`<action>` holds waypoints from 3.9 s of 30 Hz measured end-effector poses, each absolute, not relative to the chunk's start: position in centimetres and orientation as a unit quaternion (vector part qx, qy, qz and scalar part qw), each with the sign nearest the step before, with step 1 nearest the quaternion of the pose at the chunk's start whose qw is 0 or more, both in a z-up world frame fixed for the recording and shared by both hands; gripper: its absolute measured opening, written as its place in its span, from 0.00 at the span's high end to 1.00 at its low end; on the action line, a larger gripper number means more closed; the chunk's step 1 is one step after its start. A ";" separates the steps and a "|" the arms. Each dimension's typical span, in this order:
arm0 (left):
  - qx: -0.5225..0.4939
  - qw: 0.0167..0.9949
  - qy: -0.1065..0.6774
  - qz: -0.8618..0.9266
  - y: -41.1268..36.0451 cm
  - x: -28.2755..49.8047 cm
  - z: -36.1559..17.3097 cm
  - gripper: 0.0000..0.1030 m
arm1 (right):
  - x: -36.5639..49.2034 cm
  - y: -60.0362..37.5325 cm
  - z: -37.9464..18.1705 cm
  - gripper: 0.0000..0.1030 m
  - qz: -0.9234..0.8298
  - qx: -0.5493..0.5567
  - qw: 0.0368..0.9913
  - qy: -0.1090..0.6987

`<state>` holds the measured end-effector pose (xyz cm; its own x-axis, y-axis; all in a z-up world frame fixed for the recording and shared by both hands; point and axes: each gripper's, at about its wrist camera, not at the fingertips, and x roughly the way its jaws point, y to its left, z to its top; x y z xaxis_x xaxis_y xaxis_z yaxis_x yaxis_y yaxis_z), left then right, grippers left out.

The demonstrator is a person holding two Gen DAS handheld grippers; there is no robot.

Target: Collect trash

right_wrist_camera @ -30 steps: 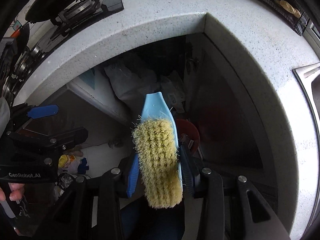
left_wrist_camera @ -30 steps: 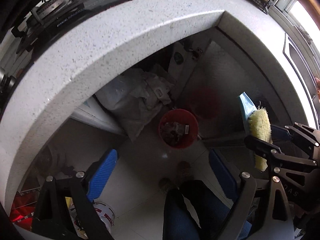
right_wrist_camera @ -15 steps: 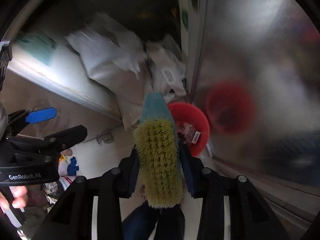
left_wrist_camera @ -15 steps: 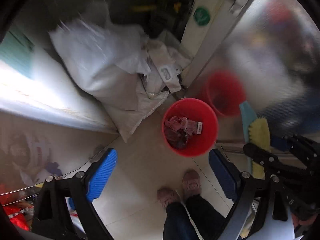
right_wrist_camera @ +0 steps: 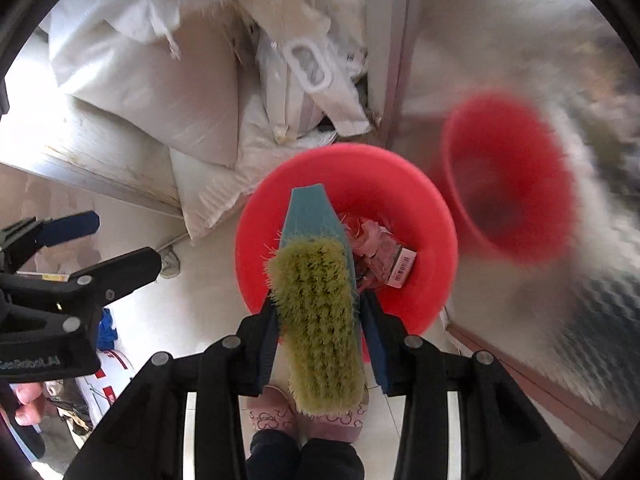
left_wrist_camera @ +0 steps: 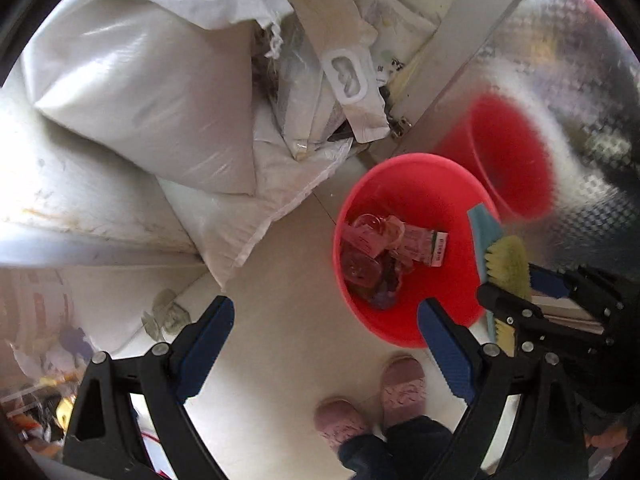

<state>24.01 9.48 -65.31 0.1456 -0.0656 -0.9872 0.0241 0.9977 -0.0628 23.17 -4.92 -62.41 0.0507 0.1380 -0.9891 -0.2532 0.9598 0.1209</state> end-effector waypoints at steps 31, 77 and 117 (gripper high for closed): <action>-0.034 0.800 0.599 0.015 10.6 17.2 -41.7 0.11 | 19.2 -3.6 -38.6 0.02 0.133 -0.127 0.766 0.616; -0.004 0.964 0.266 0.001 4.9 -10.6 4.7 0.11 | -4.7 -8.5 3.0 0.01 0.042 -0.070 0.960 0.270; -0.023 0.953 0.301 0.012 2.8 -12.2 3.0 0.11 | -6.7 -8.4 2.5 0.01 0.016 -0.061 0.957 0.282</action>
